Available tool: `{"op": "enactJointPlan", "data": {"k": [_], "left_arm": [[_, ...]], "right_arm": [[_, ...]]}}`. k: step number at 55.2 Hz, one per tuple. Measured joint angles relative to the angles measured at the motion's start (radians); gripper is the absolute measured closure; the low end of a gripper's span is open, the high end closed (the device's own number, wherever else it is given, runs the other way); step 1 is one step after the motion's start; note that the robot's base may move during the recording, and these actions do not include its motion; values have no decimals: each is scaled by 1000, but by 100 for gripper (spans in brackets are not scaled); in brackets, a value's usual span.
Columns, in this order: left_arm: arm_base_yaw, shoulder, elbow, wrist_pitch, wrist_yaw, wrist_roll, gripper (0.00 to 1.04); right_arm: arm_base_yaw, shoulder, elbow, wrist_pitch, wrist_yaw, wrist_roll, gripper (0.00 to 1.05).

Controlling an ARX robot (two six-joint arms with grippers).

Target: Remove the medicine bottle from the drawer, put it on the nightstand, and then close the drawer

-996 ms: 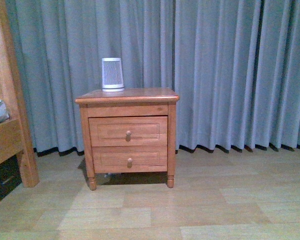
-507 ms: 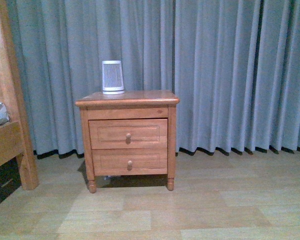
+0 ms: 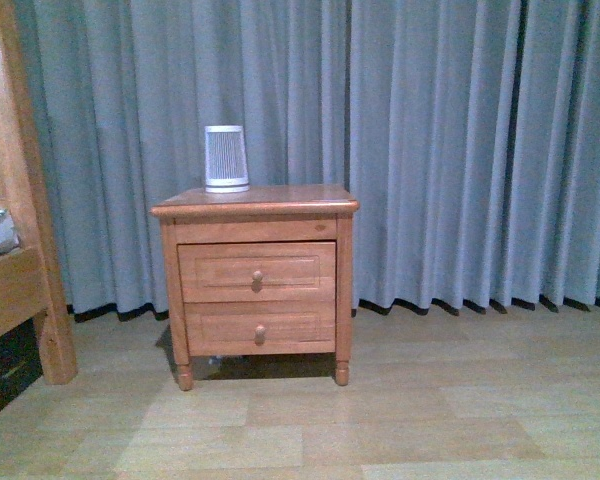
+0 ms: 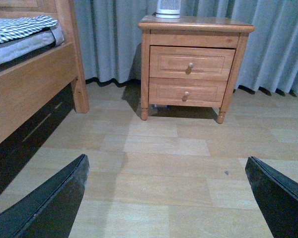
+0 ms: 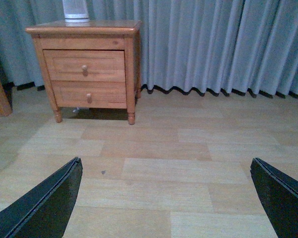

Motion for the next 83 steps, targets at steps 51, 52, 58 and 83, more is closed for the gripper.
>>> {"op": "enactJointPlan", "data": {"k": [51, 52, 58, 83], "left_arm": [[0, 0, 0, 0, 0, 0, 7], [0, 0, 0, 0, 0, 0, 7], [0, 0, 0, 0, 0, 0, 7], [0, 0, 0, 0, 0, 0, 7]], "right_arm": [[0, 0, 0, 0, 0, 0, 0], [0, 0, 0, 0, 0, 0, 0], [0, 0, 0, 0, 0, 0, 0], [0, 0, 0, 0, 0, 0, 0]]}}
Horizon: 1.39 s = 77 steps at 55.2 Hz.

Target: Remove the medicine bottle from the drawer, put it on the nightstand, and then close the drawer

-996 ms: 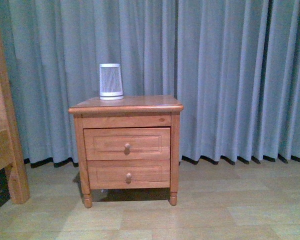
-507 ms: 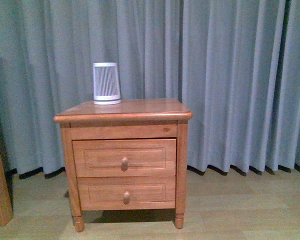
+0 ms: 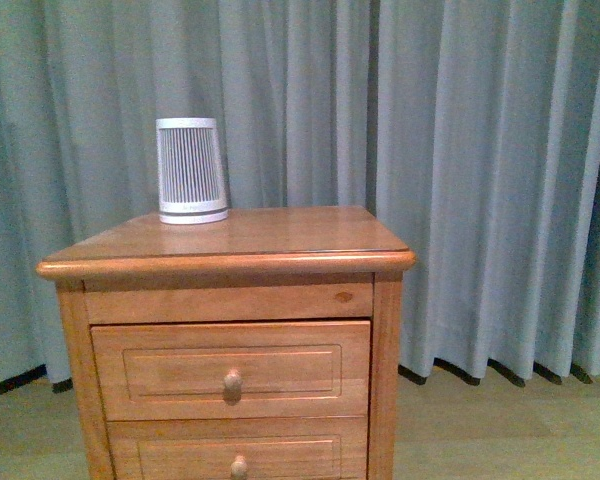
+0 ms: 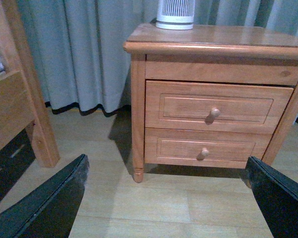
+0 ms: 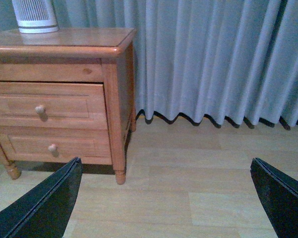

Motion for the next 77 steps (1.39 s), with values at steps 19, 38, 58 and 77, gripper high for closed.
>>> {"op": "enactJointPlan", "data": {"k": [19, 38, 58, 77], "left_arm": [[47, 299, 143, -68, 246, -148, 7], [-60, 1196, 740, 455, 210, -142, 7], [-190, 1838, 915, 707, 43, -3, 7], [-253, 2279, 1162, 807, -55, -37, 7]], "right_arm": [[0, 0, 0, 0, 0, 0, 0], [0, 0, 0, 0, 0, 0, 0], [0, 0, 0, 0, 0, 0, 0], [0, 0, 0, 0, 0, 0, 0]]}}
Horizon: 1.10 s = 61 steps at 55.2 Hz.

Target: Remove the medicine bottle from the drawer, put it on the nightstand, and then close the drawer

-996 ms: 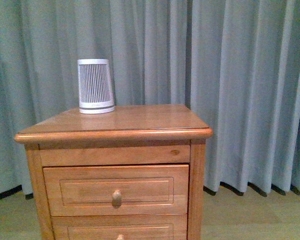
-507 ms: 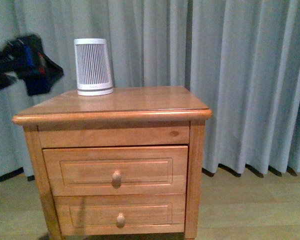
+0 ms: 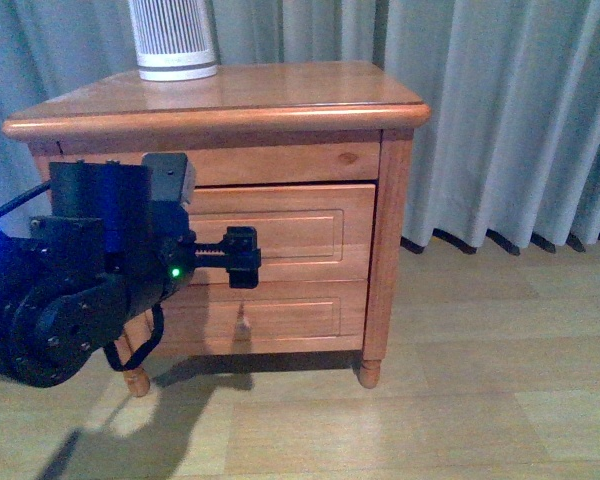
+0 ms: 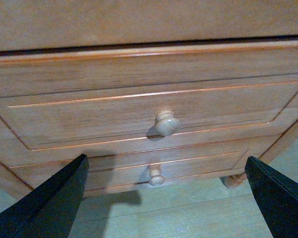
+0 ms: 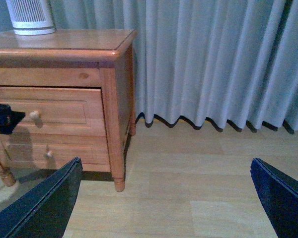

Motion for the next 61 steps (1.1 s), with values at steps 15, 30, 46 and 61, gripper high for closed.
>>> {"op": "enactJointPlan", "data": {"k": [15, 30, 46, 61], "left_arm": [[-11, 142, 176, -21, -66, -51, 7], [-37, 194, 252, -35, -117, -107, 7], [-83, 214, 255, -20, -186, -137, 7], [-85, 257, 289, -17, -200, -136, 7]], "right_arm": [[0, 0, 0, 0, 0, 0, 0], [0, 0, 0, 0, 0, 0, 0], [0, 0, 0, 0, 0, 0, 0], [0, 0, 0, 0, 0, 0, 0]]}}
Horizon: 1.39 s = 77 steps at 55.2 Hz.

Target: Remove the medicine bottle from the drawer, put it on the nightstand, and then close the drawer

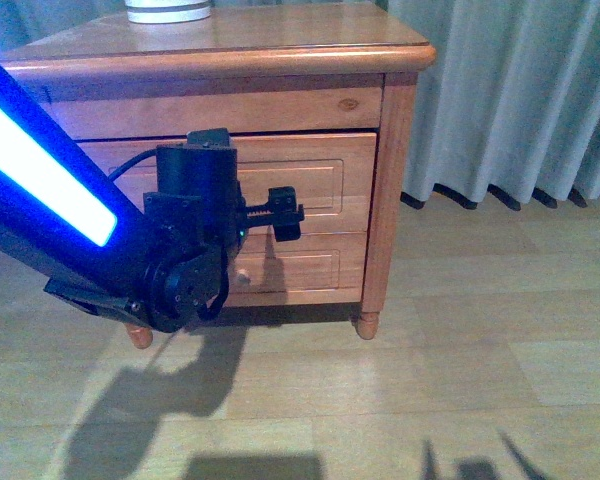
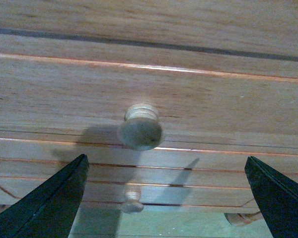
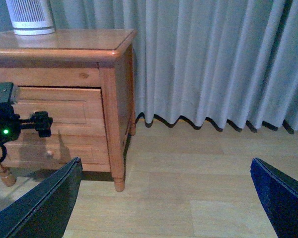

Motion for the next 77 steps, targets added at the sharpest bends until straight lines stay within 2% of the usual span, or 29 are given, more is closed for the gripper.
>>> {"op": "enactJointPlan", "data": {"k": [24, 58, 66, 77], "left_arm": [[36, 20, 59, 11, 8, 17, 7], [36, 50, 64, 34, 21, 39, 7], [34, 51, 64, 41, 19, 41, 38], [33, 51, 64, 42, 17, 42, 67]], "right_arm": [[0, 0, 0, 0, 0, 0, 0], [0, 0, 0, 0, 0, 0, 0], [0, 0, 0, 0, 0, 0, 0], [0, 0, 0, 0, 0, 0, 0]]}}
